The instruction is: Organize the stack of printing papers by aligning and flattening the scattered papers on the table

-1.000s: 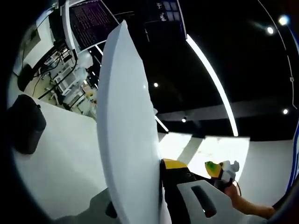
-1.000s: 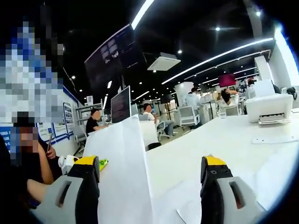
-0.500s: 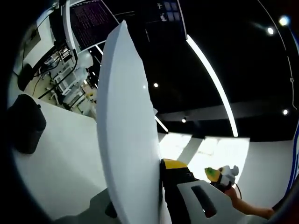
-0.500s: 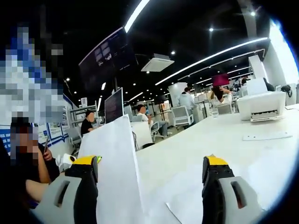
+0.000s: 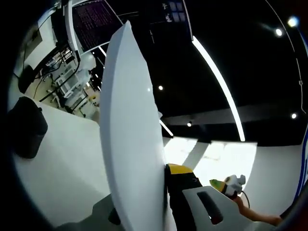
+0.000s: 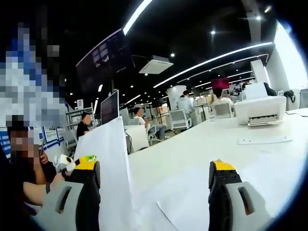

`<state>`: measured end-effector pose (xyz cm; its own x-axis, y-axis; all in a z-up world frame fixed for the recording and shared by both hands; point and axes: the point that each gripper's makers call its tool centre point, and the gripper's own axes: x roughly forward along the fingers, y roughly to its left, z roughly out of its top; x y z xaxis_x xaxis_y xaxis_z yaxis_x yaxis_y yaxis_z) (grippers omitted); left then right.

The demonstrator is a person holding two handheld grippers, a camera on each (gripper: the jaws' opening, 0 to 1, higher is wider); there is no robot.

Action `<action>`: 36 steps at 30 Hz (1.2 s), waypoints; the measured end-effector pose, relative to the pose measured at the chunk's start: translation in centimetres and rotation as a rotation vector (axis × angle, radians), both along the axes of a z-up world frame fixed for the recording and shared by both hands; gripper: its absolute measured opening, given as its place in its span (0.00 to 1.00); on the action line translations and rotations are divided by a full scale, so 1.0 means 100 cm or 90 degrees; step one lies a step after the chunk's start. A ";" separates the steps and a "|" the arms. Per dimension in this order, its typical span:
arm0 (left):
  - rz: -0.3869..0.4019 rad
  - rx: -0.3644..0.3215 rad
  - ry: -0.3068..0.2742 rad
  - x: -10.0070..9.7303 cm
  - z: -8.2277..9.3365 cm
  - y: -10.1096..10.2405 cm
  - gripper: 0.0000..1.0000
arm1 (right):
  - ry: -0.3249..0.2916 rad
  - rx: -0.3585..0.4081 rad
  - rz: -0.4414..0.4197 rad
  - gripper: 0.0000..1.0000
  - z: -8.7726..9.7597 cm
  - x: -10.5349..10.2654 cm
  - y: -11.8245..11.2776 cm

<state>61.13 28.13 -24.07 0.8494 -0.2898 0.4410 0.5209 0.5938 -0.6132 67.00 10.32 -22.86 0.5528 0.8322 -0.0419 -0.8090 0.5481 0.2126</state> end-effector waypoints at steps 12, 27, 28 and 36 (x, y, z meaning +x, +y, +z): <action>0.001 0.002 0.002 0.000 0.000 0.000 0.07 | 0.009 -0.010 -0.026 0.89 -0.009 0.006 -0.020; 0.002 0.002 0.001 0.000 0.000 0.000 0.07 | 0.017 -0.012 -0.040 0.90 -0.016 0.007 -0.036; 0.002 0.002 0.001 0.000 0.000 0.000 0.07 | 0.017 -0.012 -0.041 0.89 -0.016 0.007 -0.037; 0.003 0.002 0.001 0.000 0.000 0.000 0.07 | 0.016 -0.013 -0.054 0.89 -0.018 0.010 -0.049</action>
